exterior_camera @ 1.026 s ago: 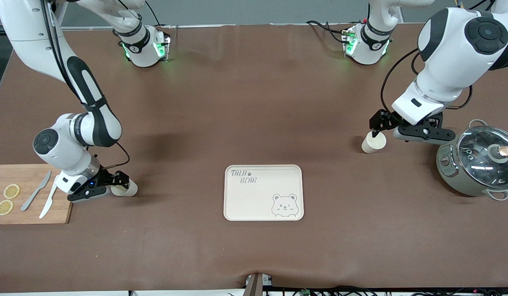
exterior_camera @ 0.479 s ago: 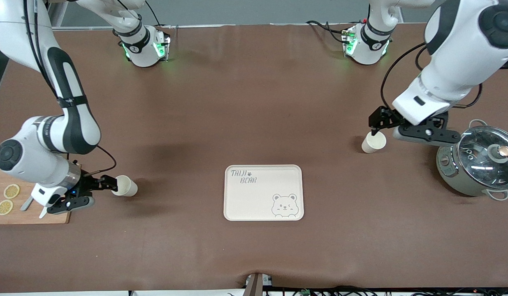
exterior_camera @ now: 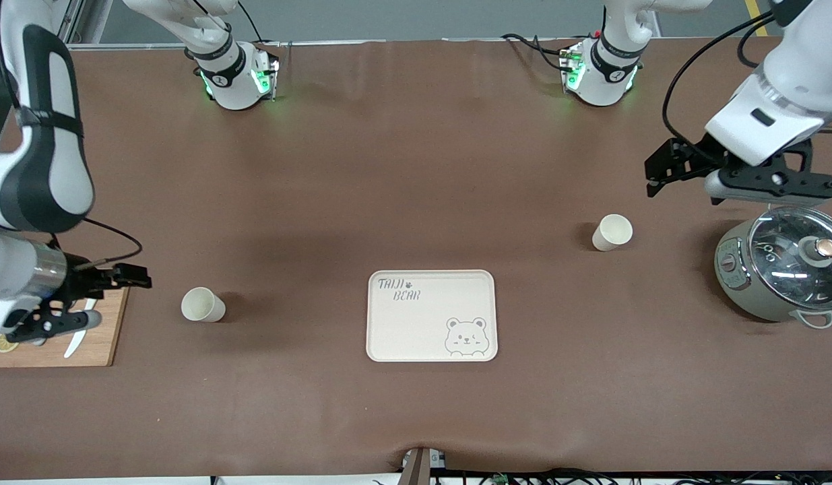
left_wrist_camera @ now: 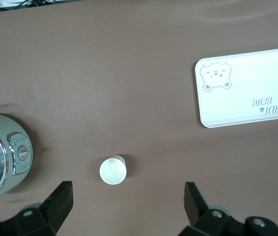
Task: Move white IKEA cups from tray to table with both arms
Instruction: 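Open the right gripper and withdraw it while the left gripper lifts away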
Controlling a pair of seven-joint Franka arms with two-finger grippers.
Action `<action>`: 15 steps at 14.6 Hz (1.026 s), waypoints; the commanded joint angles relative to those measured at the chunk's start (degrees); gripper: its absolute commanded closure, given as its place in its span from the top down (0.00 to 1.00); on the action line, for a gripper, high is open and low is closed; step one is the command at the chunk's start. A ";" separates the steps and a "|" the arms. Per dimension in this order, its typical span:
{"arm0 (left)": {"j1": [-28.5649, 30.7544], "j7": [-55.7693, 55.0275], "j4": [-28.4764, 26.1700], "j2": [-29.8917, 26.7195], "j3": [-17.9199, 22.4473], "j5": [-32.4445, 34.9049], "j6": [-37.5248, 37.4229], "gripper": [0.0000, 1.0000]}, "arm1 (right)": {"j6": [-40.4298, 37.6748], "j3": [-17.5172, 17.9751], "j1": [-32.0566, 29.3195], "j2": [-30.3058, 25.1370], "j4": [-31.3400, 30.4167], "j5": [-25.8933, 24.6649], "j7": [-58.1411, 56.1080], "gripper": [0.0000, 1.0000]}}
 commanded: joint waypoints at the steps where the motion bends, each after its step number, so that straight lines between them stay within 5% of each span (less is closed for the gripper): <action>1: 0.47 -0.34 0.60 -2.29 0.04 -1.44 -2.08 1.00 | -6.02 0.22 -0.15 -6.99 -1.11 -1.12 4.80 1.00; 7: 0.56 2.45 2.97 -2.39 1.00 -0.65 -6.31 1.00 | -8.32 0.21 -1.21 -18.86 -8.39 -3.13 6.91 1.00; 15: 3.28 5.80 2.53 -2.82 1.36 -0.73 -7.80 1.00 | -8.49 0.48 -2.70 -19.58 -8.76 -3.41 8.85 1.00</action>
